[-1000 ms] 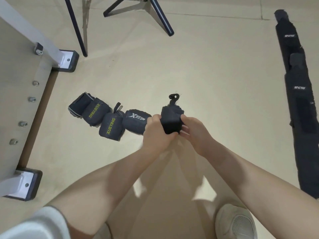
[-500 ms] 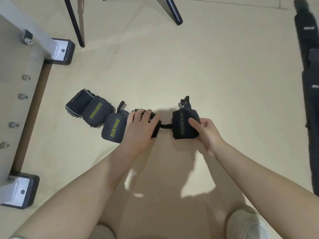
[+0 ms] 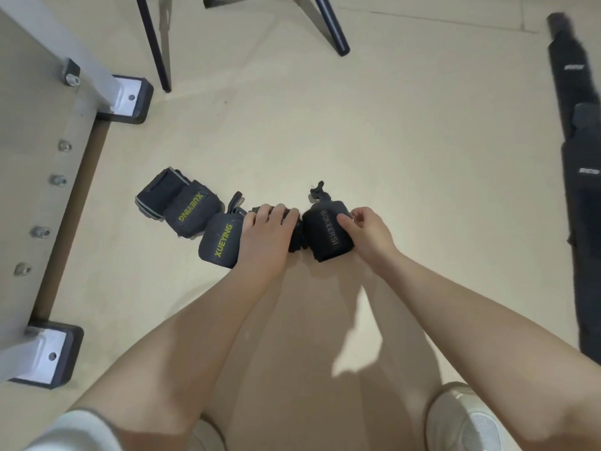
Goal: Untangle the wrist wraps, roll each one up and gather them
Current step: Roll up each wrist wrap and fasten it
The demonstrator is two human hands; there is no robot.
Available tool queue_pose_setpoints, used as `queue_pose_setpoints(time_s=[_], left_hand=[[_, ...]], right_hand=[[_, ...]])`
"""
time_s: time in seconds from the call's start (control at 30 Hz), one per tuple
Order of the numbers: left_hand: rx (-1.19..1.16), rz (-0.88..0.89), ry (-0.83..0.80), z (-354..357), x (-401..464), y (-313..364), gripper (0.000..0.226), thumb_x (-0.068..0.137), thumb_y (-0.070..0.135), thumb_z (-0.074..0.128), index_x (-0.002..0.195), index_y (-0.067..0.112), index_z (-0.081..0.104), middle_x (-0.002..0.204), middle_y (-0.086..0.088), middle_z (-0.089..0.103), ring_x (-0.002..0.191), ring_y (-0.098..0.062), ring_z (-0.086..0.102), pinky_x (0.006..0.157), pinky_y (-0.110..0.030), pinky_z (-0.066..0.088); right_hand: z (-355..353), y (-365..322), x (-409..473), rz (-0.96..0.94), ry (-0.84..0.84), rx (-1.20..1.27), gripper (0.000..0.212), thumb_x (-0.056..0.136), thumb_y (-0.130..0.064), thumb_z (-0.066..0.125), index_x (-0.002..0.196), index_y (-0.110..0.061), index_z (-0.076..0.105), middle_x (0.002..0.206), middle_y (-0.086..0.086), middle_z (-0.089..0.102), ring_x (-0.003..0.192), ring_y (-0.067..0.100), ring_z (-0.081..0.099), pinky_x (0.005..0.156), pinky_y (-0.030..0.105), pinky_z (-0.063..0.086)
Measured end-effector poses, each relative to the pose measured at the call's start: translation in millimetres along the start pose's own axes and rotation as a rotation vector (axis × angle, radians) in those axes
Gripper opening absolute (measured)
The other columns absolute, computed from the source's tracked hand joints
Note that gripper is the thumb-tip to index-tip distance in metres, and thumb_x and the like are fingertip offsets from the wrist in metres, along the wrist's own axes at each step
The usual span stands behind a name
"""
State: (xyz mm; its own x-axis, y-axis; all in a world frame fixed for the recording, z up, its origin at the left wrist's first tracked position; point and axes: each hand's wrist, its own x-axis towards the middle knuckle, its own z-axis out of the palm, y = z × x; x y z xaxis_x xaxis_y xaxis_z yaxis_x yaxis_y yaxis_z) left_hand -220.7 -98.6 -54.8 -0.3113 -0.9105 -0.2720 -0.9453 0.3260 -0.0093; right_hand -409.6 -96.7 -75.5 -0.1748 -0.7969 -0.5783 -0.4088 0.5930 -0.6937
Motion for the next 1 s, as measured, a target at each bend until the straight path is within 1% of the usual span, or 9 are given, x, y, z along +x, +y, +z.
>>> queue_pose_setpoints(time_s=[0.07,0.17,0.27,0.33,0.4,0.47,0.6,0.83,1.0], left_hand=[[-0.005,-0.015,-0.082,-2,-1,8,0.072,0.083,0.033,0.062,0.143,0.019,0.026,0.144,-0.009,0.033,0.131,-0.028,0.032,0.107,-0.039,0.024],[-0.053,0.029,-0.135,-22,-6,31,0.085,0.084,0.041,0.055,0.150,0.020,0.004,0.157,-0.010,0.001,0.143,-0.030,0.004,0.115,-0.041,0.005],[-0.047,0.180,-0.071,-34,-5,67,0.071,0.086,0.035,0.056,0.146,0.013,0.025,0.156,-0.012,0.013,0.143,-0.031,0.012,0.114,-0.041,0.012],[-0.010,0.298,-0.042,-38,4,96,0.052,0.075,0.030,0.071,0.121,0.010,0.058,0.138,-0.015,0.047,0.130,-0.034,0.041,0.102,-0.043,0.036],[0.004,0.337,-0.080,-43,19,124,0.035,0.062,0.026,0.082,0.089,0.008,0.068,0.109,-0.013,0.066,0.106,-0.035,0.059,0.080,-0.040,0.050],[-0.099,0.328,-0.110,-48,31,160,0.029,0.078,0.026,0.071,0.098,0.007,0.065,0.116,-0.013,0.062,0.112,-0.033,0.052,0.085,-0.039,0.046],[-0.312,0.276,-0.236,-45,48,244,0.042,0.096,0.025,0.047,0.135,0.010,0.044,0.142,-0.007,0.040,0.133,-0.027,0.029,0.103,-0.034,0.031],[-0.286,0.474,-0.376,-35,73,357,0.050,0.089,0.022,0.055,0.137,0.014,0.042,0.142,-0.002,0.038,0.131,-0.023,0.034,0.103,-0.034,0.035],[-0.308,0.430,-0.387,-41,102,382,0.056,0.092,0.024,0.053,0.143,0.016,0.033,0.148,-0.002,0.031,0.132,-0.026,0.035,0.106,-0.035,0.034]], right_hand=[[-8,4,-10,0.008,0.041,0.048,0.048,0.094,-0.042,0.049,0.131,-0.011,0.045,0.119,-0.002,0.051,0.109,0.015,0.049,0.091,0.028,0.039],[-35,22,-28,0.008,0.017,0.095,0.035,0.096,-0.034,0.043,0.109,-0.004,0.056,0.092,-0.003,0.052,0.085,0.016,0.047,0.074,0.028,0.037],[-79,47,-47,0.028,0.055,0.066,0.040,0.093,-0.026,0.044,0.097,0.012,0.052,0.077,0.008,0.048,0.069,0.022,0.038,0.067,0.031,0.035],[-115,65,-54,0.020,0.159,0.084,0.035,0.092,-0.019,0.045,0.094,0.015,0.053,0.088,0.025,0.062,0.075,0.039,0.046,0.073,0.040,0.045],[-152,80,-57,0.035,0.276,0.166,0.024,0.093,-0.016,0.046,0.096,0.003,0.061,0.105,0.017,0.066,0.085,0.017,0.063,0.081,0.032,0.049],[-187,98,-60,0.057,0.343,0.217,0.018,0.093,-0.018,0.047,0.104,-0.016,0.061,0.117,0.003,0.062,0.093,0.000,0.062,0.085,0.022,0.049],[-248,146,-57,0.037,0.379,0.065,0.032,0.093,-0.024,0.044,0.122,-0.019,0.056,0.136,-0.001,0.045,0.129,0.020,0.045,0.110,0.040,0.034],[-333,210,-29,0.115,0.345,-0.148,0.052,0.099,-0.020,0.031,0.150,-0.018,0.022,0.159,-0.001,0.007,0.146,0.017,0.004,0.116,0.036,0.012],[-352,224,12,0.122,0.337,-0.164,0.046,0.101,-0.020,0.032,0.146,-0.014,0.031,0.156,0.009,0.019,0.141,0.027,0.021,0.112,0.037,0.024]])
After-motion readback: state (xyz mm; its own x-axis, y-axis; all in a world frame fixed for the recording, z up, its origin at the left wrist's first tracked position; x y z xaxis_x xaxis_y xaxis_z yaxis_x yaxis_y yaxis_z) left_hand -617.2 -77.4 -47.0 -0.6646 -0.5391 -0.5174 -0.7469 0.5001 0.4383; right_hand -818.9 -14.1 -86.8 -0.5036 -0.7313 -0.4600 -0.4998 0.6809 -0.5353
